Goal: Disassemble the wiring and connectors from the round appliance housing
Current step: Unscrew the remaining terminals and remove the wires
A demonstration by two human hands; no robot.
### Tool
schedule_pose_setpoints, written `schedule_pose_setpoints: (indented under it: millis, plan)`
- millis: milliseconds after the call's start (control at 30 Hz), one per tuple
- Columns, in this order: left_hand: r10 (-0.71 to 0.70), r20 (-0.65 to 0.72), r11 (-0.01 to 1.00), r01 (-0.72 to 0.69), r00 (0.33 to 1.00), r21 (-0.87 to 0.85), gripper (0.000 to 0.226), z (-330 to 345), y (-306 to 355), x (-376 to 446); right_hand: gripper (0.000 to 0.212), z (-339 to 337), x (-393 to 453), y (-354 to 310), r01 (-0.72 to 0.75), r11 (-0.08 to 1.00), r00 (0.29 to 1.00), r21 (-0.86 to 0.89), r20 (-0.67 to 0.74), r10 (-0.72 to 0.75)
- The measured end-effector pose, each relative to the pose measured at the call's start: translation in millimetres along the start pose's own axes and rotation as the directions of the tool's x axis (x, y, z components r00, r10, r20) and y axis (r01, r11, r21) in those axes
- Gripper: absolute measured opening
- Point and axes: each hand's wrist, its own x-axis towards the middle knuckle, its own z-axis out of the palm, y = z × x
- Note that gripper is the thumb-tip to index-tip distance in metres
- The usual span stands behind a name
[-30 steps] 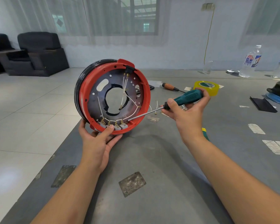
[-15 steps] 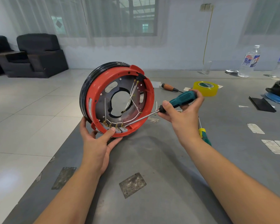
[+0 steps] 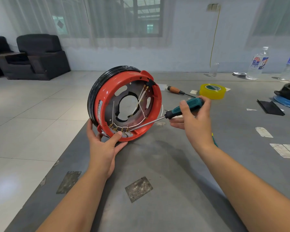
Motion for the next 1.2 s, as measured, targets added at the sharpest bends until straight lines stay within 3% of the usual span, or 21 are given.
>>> schedule_pose_setpoints:
  millis: [100, 167, 267, 333, 433, 567, 767, 933, 1200]
  plan:
    - [0.007, -0.003, 1.000, -0.007, 1.000, 0.010, 0.100, 0, 0, 0, 0.043, -12, 6, -1, 0.016, 0.988, 0.999, -0.151, -0.028, -0.020]
    - [0.005, -0.005, 1.000, -0.005, 1.000, 0.007, 0.100, 0, 0, 0, 0.047, -21, 14, -4, -0.036, 0.986, 0.999, -0.161, 0.000, 0.036]
    - [0.001, -0.020, 1.000, -0.001, 1.000, 0.010, 0.101, 0, 1, 0, 0.048, -31, 24, -10, -0.112, 0.982, 0.985, -0.151, 0.116, 0.130]
    - [0.011, -0.021, 1.000, -0.011, 1.000, 0.012, 0.100, 0, 1, -1, 0.043, -36, 27, -15, -0.104, 0.966, 0.966, -0.235, 0.208, 0.155]
    - [0.016, -0.024, 1.000, -0.015, 1.000, 0.021, 0.100, 0, 2, 0, 0.038, -43, 27, -27, -0.012, 0.898, 0.919, -0.440, 0.349, 0.184]
    - [0.011, -0.040, 0.998, -0.009, 0.999, 0.063, 0.099, 0, 4, 0, 0.017, -49, 23, -35, 0.202, 0.730, 0.852, -0.652, 0.485, 0.197]
    - [0.023, -0.042, 0.992, -0.017, 0.999, 0.129, 0.103, -3, 6, 1, 0.021, -51, 17, -38, 0.463, 0.584, 0.724, -0.667, 0.664, 0.185]
    - [0.023, -0.083, 0.993, -0.013, 0.996, 0.114, 0.092, -6, 8, 5, 0.037, -51, 0, -18, 0.608, 0.461, 0.714, -0.647, 0.699, 0.039]
    - [0.006, -0.103, 0.997, 0.001, 0.995, 0.073, 0.081, -9, 8, 9, 0.043, -51, -23, 7, 0.673, 0.445, 0.685, -0.591, 0.724, -0.076]
